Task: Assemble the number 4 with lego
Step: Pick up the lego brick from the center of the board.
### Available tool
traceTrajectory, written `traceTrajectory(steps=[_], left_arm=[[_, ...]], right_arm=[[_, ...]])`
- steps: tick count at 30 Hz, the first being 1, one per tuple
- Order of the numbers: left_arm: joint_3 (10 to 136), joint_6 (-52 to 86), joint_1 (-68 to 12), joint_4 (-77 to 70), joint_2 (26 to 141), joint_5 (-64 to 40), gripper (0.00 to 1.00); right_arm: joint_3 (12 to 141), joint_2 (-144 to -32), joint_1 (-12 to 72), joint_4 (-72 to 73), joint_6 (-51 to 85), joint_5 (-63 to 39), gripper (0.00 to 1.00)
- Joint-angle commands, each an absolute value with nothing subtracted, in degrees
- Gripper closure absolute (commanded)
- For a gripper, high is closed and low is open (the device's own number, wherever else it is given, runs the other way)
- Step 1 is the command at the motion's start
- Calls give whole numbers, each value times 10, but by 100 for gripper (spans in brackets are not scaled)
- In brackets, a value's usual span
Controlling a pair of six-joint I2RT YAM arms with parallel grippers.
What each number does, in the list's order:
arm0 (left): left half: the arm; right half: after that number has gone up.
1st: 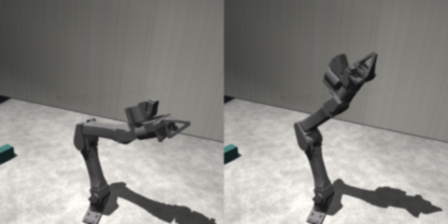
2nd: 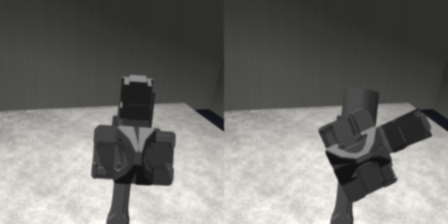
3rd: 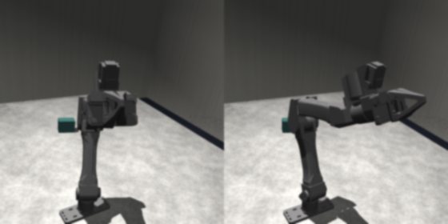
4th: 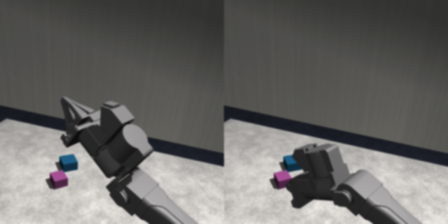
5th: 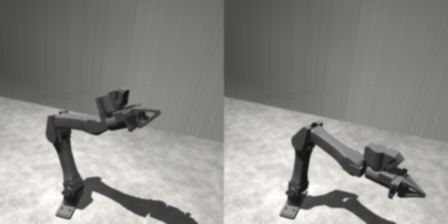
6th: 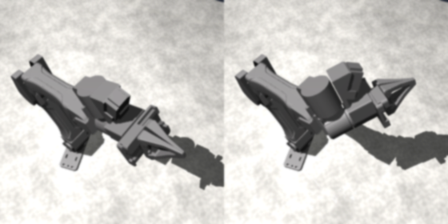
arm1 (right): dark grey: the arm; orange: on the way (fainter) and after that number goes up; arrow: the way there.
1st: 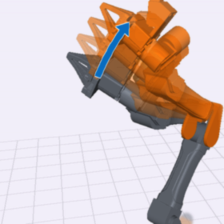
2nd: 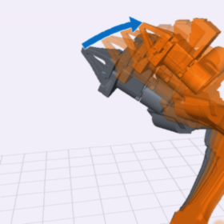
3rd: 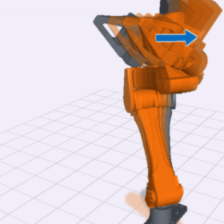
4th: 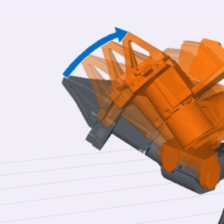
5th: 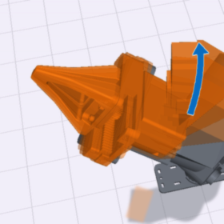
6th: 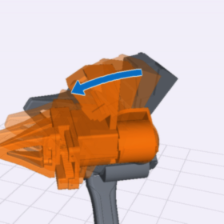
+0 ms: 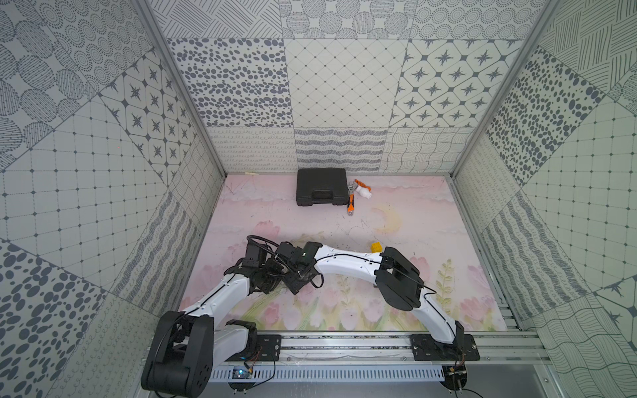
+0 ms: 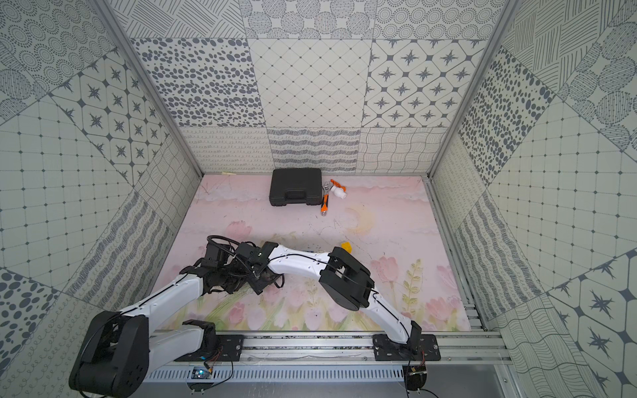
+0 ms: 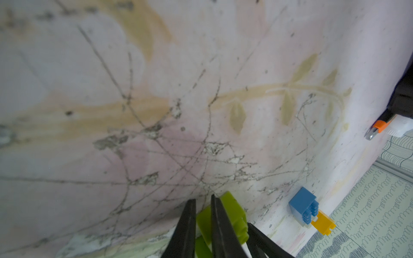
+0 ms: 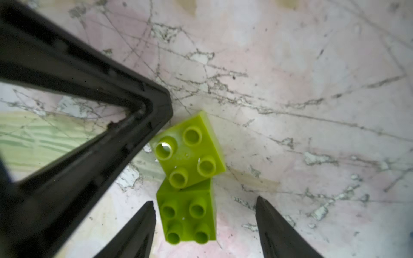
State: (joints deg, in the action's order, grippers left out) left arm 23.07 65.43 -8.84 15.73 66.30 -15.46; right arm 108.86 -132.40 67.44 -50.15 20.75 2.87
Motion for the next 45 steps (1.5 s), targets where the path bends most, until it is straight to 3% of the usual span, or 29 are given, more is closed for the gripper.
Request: traceTrajectory(steps=[1, 7, 16, 25, 30, 40, 45], left_arm=[[217, 651, -85, 260, 676, -110, 82], [212, 647, -85, 244, 681, -112, 83], [209, 644, -86, 240, 682, -121, 84], [184, 685, -113, 226, 663, -161, 87], [175, 708, -140, 240, 627, -164, 87], [182, 726, -158, 281, 578, -173, 88], [245, 714, -153, 394, 525, -63, 87]], right_arm=[[1096, -1330, 677, -477, 203, 38, 34], [1097, -1329, 680, -473, 203, 51, 43], [1086, -1316, 681, -486, 212, 61, 74], [993, -1199, 659, -490, 345, 92, 78], [946, -1166, 640, -438, 433, 44, 79], [1026, -1222, 640, -467, 460, 14, 79], [1073, -1257, 652, -501, 451, 24, 79]])
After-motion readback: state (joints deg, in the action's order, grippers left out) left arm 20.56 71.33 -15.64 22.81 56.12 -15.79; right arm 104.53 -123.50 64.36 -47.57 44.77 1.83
